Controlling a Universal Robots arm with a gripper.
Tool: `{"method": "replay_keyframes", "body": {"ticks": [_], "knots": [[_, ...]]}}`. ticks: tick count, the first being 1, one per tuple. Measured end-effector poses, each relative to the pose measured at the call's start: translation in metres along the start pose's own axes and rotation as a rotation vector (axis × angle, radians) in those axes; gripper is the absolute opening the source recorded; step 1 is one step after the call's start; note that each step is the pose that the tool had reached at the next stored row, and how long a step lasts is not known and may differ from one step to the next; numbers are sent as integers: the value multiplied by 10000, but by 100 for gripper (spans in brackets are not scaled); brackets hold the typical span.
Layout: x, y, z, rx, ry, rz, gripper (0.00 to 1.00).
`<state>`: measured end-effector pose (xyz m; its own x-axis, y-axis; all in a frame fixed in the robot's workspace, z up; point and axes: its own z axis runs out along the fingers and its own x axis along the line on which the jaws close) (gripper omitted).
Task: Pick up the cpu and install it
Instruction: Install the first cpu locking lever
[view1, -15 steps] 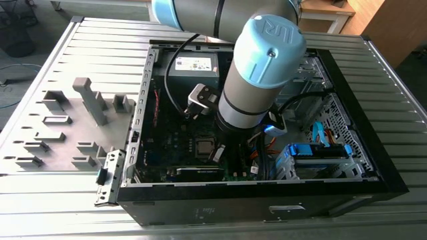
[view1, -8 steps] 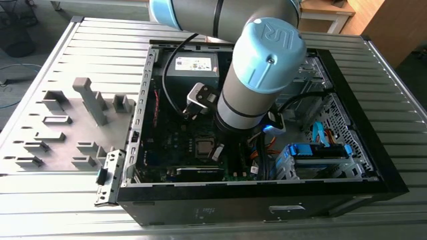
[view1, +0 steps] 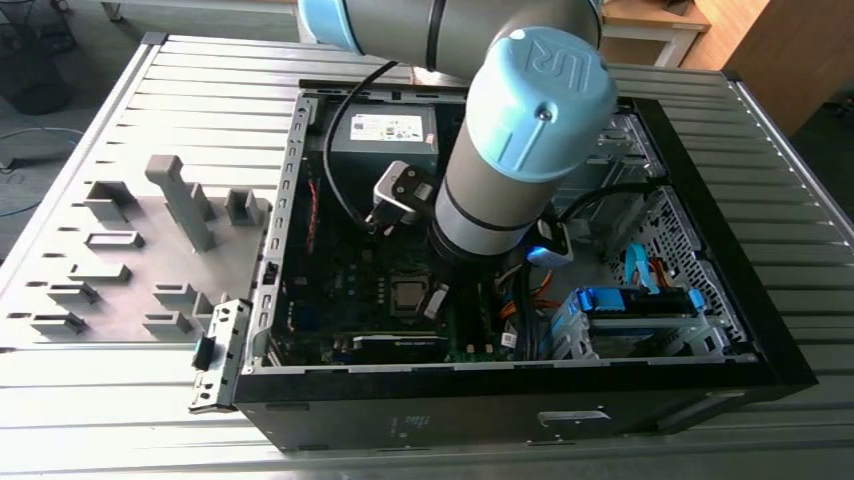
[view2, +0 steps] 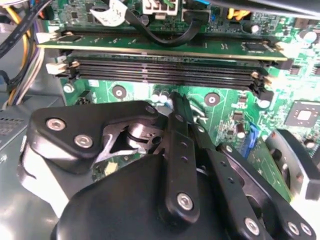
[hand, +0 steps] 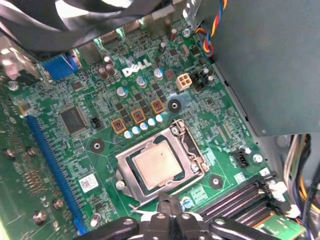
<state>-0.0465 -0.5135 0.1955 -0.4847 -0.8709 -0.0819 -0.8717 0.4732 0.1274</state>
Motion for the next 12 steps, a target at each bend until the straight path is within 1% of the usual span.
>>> {"method": "replay_keyframes", "body": {"ticks": [3,10,12], "knots": [[-6,11,-85,1,2,0,11],[-26,39,-311,1,3,0,11],[-30,45,-366,2,4,0,11]]}}
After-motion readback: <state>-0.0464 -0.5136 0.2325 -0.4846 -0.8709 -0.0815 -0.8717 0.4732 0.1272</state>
